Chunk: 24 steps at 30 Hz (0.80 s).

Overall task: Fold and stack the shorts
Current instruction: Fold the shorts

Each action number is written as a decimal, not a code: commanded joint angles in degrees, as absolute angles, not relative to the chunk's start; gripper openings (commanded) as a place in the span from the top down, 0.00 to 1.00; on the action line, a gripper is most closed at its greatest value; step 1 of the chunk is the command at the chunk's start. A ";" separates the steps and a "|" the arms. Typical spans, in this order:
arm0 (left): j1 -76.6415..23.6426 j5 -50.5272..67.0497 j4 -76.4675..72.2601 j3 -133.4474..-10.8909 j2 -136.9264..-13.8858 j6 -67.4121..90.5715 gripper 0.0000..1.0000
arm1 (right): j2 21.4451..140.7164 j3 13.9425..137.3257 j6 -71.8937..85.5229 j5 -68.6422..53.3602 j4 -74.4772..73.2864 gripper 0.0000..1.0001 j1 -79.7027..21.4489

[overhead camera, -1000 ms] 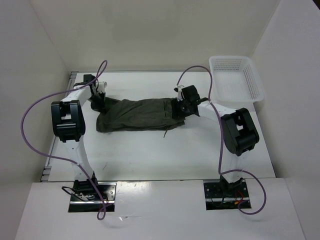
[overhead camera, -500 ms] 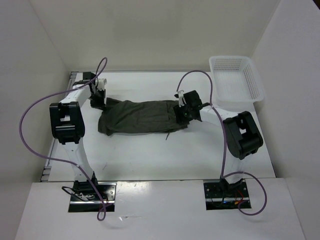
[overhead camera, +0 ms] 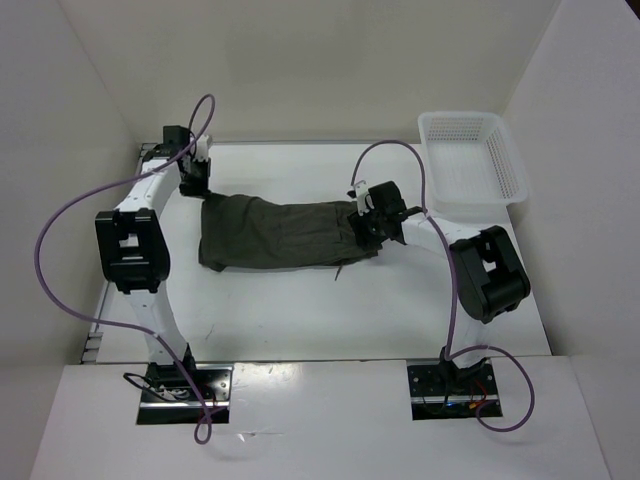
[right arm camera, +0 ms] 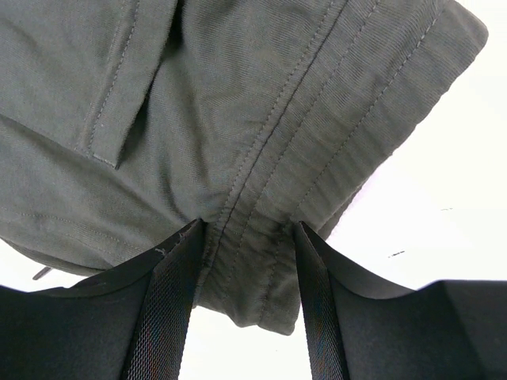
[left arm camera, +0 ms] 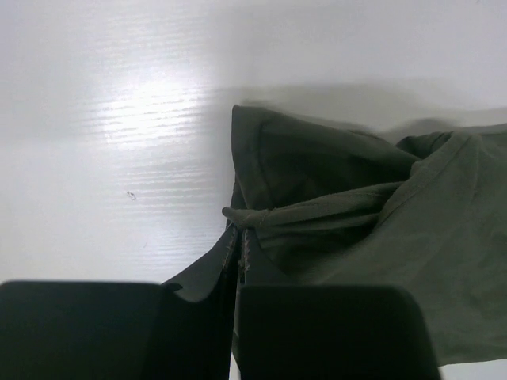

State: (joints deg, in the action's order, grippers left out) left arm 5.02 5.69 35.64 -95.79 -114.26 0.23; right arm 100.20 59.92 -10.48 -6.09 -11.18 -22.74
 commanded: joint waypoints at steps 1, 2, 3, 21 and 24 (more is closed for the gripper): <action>4.48 3.43 32.87 -102.11 -115.30 0.00 1.00 | 98.17 59.15 -12.57 -4.57 -11.60 0.45 -22.85; 3.96 2.30 32.26 -102.65 -115.31 0.00 1.00 | 98.17 59.15 -12.57 -4.57 -11.60 0.45 -22.85; 3.96 1.33 31.65 -102.66 -115.92 0.00 1.00 | 98.17 59.15 -13.18 -4.57 -11.60 0.45 -22.85; 1.67 3.52 36.91 -107.75 -119.81 0.00 0.27 | 95.98 62.56 -10.73 -6.24 -12.13 0.31 -22.85; 1.67 3.08 38.14 -108.28 -114.62 0.00 0.15 | 95.28 63.72 -8.63 -7.29 -12.74 0.30 -22.85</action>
